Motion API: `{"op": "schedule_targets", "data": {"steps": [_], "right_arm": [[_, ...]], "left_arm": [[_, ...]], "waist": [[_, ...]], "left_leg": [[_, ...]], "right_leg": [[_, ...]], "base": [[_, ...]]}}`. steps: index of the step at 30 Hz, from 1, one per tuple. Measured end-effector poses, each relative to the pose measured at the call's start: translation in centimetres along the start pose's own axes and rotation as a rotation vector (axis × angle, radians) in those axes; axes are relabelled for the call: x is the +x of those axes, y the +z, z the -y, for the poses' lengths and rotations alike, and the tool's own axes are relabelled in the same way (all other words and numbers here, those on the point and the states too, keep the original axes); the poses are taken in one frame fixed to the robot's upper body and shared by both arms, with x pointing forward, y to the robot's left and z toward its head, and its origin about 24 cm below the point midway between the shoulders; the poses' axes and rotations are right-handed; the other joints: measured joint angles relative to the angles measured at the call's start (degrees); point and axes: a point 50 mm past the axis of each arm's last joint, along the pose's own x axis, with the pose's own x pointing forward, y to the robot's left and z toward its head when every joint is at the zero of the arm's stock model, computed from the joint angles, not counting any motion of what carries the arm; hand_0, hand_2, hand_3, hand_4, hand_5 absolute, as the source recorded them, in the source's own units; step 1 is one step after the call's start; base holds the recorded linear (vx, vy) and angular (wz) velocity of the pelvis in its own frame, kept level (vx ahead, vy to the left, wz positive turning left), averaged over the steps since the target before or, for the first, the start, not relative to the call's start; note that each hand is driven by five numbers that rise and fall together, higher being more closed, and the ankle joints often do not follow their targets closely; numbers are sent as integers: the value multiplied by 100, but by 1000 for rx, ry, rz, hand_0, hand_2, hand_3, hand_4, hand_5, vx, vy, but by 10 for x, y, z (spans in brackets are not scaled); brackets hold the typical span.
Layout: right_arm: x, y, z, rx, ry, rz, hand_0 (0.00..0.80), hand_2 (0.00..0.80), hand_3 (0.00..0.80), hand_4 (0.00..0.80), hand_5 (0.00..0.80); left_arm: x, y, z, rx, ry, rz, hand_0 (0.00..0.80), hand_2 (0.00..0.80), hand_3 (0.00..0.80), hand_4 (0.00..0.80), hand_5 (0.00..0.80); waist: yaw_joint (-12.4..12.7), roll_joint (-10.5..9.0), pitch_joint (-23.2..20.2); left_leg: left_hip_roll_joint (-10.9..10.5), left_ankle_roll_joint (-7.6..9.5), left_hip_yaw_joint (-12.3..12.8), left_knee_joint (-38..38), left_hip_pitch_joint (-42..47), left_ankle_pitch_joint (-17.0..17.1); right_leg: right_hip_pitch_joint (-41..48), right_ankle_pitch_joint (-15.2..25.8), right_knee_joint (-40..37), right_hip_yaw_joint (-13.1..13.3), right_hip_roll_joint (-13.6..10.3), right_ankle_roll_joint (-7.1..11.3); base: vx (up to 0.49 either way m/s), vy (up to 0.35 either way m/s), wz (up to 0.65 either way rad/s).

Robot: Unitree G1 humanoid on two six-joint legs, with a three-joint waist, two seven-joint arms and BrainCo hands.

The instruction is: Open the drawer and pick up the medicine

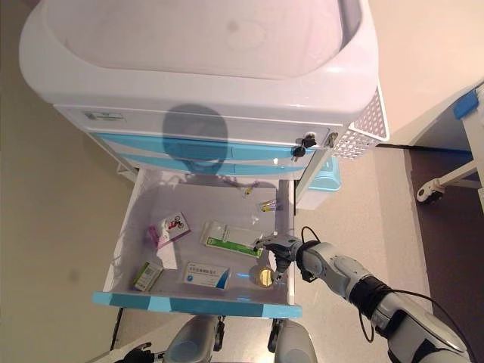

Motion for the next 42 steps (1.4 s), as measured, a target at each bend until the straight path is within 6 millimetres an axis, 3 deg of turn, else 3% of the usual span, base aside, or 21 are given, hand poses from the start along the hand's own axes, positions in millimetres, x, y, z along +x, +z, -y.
{"op": "schedule_targets", "data": {"steps": [6, 17, 28, 35, 42], "right_arm": [[-13, 21, 33, -5, -118, 108, 0, 0, 0, 0, 0], [-41, 39, 56, 5, -86, 238, 0, 0, 0, 0, 0], [-39, 42, 52, 37, 8, 263, 0, 0, 0, 0, 0], [-21, 44, 38, 75, 55, 250, 0, 0, 0, 0, 0], [0, 32, 15, 51, 113, 145, 0, 0, 0, 0, 0]], "left_arm": [[0, 2, 3, -3, 0, 1, 0, 0, 0, 0, 0], [0, 0, 0, 0, 0, -3, 0, 0, 0, 0, 0], [0, 1, -2, 1, -5, 0, 0, 0, 0, 0, 0], [0, 1, -3, 3, -1, 0, 0, 0, 0, 0, 0], [0, 1, -4, 4, 3, -1, 0, 0, 0, 0, 0]], "waist": [[-30, -35, -21], [-7, -138, -81], [1, -194, -81], [6, -233, -66], [2, -247, -60]], "left_leg": [[4, 7, 4, 0, -5, 8], [-17, -1, 2, -8, -23, 4], [-27, 8, -3, -3, -76, 17], [-24, 9, -2, -3, -72, 17], [-13, 7, -2, -4, -74, 16]], "right_leg": [[-11, -2, 3, 8, 8, -3], [-17, -10, 2, -15, 5, 1], [-46, -15, -9, -52, 4, 1], [-41, -15, -14, -52, 5, 2], [-36, -15, -37, -52, 8, 2]], "base": [[0, 0, 0], [0, 0, 0], [-2, 1, 1], [0, 0, 0], [0, 0, 0]]}}
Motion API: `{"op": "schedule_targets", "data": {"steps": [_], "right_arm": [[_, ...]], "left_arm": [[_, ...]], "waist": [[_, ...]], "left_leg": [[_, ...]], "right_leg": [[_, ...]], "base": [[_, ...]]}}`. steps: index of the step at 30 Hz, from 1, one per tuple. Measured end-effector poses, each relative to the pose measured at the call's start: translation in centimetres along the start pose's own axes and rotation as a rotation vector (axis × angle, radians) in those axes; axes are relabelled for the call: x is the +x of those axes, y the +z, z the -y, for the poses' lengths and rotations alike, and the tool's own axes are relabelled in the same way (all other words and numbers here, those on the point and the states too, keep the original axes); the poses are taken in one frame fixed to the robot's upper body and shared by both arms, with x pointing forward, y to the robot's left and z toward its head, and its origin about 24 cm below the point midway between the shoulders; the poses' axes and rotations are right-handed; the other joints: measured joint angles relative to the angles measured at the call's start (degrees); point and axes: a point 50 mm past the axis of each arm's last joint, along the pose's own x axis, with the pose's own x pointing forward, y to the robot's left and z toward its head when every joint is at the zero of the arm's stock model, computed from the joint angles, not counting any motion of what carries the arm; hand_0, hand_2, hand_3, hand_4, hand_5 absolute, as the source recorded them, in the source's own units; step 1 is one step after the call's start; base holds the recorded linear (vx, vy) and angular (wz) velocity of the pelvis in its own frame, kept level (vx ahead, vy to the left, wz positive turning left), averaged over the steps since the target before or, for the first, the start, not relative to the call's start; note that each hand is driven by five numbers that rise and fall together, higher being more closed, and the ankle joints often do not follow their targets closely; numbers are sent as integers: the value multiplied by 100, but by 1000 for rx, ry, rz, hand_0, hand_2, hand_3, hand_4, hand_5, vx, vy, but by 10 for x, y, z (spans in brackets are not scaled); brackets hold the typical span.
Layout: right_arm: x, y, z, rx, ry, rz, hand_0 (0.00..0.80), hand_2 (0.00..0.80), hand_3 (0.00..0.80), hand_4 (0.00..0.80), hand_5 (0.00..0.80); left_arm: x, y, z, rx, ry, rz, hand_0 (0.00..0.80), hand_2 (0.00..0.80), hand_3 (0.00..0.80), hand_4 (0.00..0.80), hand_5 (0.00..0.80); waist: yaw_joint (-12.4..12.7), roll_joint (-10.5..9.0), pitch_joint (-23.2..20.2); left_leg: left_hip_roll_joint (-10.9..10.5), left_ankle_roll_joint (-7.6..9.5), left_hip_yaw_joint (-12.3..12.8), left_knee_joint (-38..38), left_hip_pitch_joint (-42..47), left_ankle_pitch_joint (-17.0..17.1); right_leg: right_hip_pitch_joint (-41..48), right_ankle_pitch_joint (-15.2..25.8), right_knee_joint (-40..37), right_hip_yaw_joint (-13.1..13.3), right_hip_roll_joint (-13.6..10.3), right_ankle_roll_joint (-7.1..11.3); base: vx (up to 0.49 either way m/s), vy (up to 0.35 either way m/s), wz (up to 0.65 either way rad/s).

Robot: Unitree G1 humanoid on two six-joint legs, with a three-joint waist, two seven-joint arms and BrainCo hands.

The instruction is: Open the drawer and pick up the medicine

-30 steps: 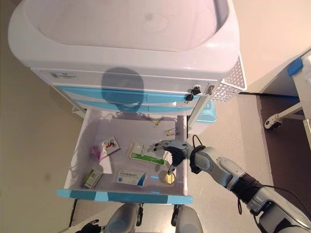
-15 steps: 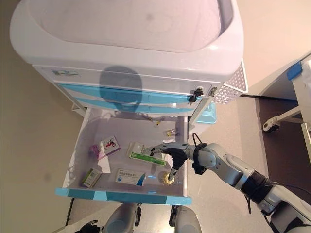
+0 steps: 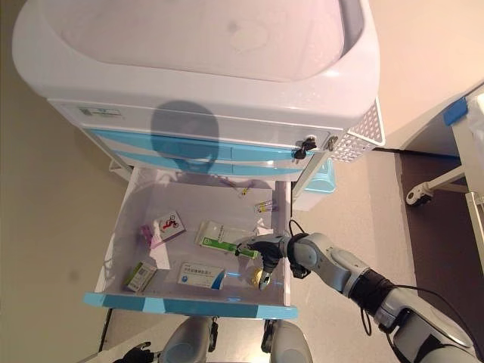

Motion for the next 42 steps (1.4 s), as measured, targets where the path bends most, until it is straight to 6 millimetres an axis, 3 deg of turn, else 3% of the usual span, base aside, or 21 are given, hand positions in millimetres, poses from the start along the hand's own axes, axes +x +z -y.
{"op": "schedule_targets", "data": {"steps": [7, 22, 42], "right_arm": [[10, -1, -6, -8, -7, -25, 0, 0, 0, 0, 0], [10, -7, -11, -37, 2, -66, 0, 0, 0, 0, 0], [7, -12, -20, 17, 42, -108, 0, 0, 0, 0, 0]], "left_arm": [[0, 1, 0, 1, 5, 1, 0, 0, 0, 0, 0], [1, 5, 1, 5, 10, 12, 0, 0, 0, 0, 0], [2, 17, 1, 4, 8, 35, 0, 0, 0, 0, 0]], "waist": [[5, 15, 9], [0, 90, 59], [-38, 51, 83]], "left_leg": [[11, -2, 0, -2, -1, -1], [14, -8, 1, -6, 0, -6], [7, -2, 7, -8, 2, -2]], "right_leg": [[1, 0, -6, 1, 0, 0], [0, 0, -8, 1, 2, -1], [0, -1, -10, 6, 4, -1]], "base": [[0, 0, 0], [0, 0, 0], [0, 0, 0]]}}
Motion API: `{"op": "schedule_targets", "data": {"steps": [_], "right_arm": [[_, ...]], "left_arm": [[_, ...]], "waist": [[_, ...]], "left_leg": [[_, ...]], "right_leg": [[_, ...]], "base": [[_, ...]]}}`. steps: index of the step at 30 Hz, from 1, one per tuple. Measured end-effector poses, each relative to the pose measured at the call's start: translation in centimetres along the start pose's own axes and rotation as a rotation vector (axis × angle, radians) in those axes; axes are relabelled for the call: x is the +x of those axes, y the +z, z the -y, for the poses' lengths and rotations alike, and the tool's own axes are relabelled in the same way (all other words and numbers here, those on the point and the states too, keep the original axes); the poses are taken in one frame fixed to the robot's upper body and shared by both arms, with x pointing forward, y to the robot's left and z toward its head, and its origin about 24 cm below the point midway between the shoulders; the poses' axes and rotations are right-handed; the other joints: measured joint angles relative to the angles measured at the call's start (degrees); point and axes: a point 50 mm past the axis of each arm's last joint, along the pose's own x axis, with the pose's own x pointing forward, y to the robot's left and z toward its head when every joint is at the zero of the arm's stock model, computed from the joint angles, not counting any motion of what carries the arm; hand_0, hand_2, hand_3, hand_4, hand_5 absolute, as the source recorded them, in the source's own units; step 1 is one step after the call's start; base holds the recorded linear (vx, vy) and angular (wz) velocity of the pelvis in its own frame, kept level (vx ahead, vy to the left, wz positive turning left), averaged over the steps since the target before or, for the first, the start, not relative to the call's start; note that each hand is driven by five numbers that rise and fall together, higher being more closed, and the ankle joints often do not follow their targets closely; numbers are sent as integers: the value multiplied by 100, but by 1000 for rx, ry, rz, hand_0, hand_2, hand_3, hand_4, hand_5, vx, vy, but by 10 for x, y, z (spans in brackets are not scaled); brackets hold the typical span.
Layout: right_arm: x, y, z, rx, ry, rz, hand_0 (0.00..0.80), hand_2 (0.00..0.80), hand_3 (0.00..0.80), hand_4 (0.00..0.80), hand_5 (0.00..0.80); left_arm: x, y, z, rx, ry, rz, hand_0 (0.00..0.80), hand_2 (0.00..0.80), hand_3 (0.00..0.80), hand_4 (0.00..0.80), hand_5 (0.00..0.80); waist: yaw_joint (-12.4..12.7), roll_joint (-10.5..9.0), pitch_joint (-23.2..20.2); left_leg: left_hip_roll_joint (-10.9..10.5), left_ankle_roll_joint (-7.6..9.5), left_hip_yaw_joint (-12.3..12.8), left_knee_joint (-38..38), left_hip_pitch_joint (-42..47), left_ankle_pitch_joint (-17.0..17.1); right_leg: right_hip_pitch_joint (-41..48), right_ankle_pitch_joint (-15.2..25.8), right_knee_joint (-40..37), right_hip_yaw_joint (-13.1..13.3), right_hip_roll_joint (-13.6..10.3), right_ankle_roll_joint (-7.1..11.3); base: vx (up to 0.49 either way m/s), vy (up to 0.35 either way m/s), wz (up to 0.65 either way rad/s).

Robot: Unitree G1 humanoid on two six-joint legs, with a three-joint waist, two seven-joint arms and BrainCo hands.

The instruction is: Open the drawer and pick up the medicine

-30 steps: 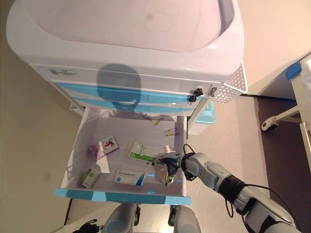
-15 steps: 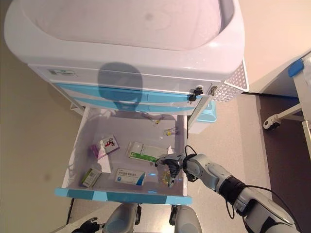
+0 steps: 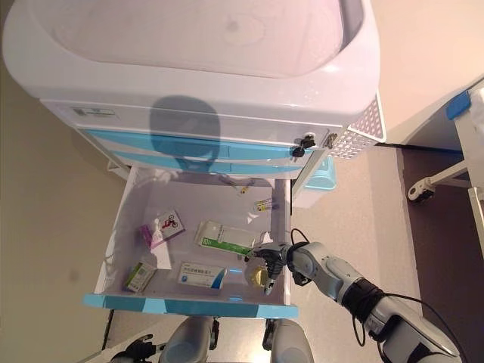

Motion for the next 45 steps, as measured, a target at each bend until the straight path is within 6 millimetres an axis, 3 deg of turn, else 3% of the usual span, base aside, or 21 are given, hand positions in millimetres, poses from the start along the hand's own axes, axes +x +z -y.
{"op": "schedule_targets", "data": {"steps": [5, 7, 12, 23, 45], "right_arm": [[2, 1, -1, -3, 6, -6, 0, 0, 0, 0, 0], [0, -8, -11, -2, -3, -28, 0, 0, 0, 0, 0], [11, -2, -13, -49, -16, -18, 0, 0, 0, 0, 0], [28, 0, -2, -100, -64, -48, 0, 0, 0, 0, 0], [29, -1, -9, -97, -74, -50, 0, 0, 0, 0, 0]], "left_arm": [[0, 1, 0, 1, 1, -2, 0, 0, 0, 0, 0], [0, 1, -1, 1, 1, -8, 0, 0, 0, 0, 0], [0, 0, -2, 14, 4, -13, 0, 0, 0, 0, 0], [0, -1, -2, 31, 5, -15, 0, 0, 0, 0, 0], [0, -2, -1, 48, 6, -13, 0, 0, 0, 0, 0]], "waist": [[-36, -12, 7], [-78, -24, 18], [-103, -24, 16], [-78, -23, 4], [-79, -1, -138]], "left_leg": [[-3, 0, 1, 0, 2, 0], [2, 7, 0, 0, 20, 5], [8, -2, 3, 3, 101, -3], [23, -21, -5, 25, 94, -17], [27, -22, -6, 46, 81, -16]], "right_leg": [[2, 0, 0, 0, 0, 0], [22, -4, 0, -4, -10, 5], [87, -11, 3, 21, -2, 16], [39, -27, 111, 46, -2, -7], [-15, -54, 208, 59, -6, -19]], "base": [[0, 0, 0], [0, 0, 0], [0, 1, -3], [0, 0, 0], [0, 0, 0]]}}
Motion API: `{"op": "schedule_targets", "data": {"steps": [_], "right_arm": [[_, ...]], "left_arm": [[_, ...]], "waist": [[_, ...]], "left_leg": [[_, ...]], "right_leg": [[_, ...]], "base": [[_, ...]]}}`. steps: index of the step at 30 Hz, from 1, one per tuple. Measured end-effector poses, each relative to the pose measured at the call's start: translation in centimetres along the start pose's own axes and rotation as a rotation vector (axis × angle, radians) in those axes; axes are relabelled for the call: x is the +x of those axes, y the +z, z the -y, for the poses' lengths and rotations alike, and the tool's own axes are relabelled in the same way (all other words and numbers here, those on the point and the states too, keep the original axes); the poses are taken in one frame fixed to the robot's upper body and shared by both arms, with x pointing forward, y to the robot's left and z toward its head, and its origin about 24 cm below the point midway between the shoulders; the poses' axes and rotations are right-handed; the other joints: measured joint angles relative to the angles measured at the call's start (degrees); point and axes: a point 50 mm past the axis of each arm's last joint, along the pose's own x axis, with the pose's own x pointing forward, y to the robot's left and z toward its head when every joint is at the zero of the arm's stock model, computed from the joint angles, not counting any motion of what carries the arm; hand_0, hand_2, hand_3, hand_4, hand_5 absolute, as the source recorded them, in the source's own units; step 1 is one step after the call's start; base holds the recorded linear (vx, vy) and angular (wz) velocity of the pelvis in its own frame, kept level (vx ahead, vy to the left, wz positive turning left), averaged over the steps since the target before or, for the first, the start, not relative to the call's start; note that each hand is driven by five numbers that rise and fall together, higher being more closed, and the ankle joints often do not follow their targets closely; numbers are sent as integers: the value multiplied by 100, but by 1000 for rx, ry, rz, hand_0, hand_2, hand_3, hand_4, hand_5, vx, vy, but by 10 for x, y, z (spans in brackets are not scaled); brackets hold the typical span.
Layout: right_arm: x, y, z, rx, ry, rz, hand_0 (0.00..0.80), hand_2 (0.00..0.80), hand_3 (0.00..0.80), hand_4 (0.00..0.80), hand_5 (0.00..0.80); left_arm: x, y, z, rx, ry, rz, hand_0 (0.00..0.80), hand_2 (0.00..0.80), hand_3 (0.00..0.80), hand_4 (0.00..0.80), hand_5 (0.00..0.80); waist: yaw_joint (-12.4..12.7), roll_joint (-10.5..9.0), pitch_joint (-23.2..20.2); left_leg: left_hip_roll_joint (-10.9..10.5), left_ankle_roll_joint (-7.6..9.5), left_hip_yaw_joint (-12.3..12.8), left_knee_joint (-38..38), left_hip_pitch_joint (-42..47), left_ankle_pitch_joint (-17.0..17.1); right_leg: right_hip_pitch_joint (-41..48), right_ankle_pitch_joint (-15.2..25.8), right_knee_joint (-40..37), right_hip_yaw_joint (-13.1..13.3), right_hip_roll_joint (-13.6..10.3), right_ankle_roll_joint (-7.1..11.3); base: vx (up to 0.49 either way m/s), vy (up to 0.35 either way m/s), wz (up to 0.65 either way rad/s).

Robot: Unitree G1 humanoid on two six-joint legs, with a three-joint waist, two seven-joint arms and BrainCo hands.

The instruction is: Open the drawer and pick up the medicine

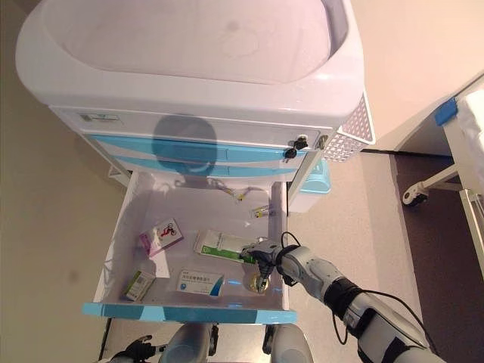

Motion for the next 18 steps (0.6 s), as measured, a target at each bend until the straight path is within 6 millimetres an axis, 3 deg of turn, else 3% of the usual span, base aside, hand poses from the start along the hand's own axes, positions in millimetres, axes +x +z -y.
{"op": "schedule_targets", "data": {"steps": [18], "right_arm": [[-10, -7, 4, 83, -59, -6, 0, 0, 0, 0, 0]], "left_arm": [[0, 1, 0, -1, 8, 11, 0, 0, 0, 0, 0]], "waist": [[1, 6, 4]], "left_leg": [[-4, -3, 11, 8, -98, 8]], "right_leg": [[-103, -1, 7, 8, -1, -2]], "base": [[0, 0, 0]]}}
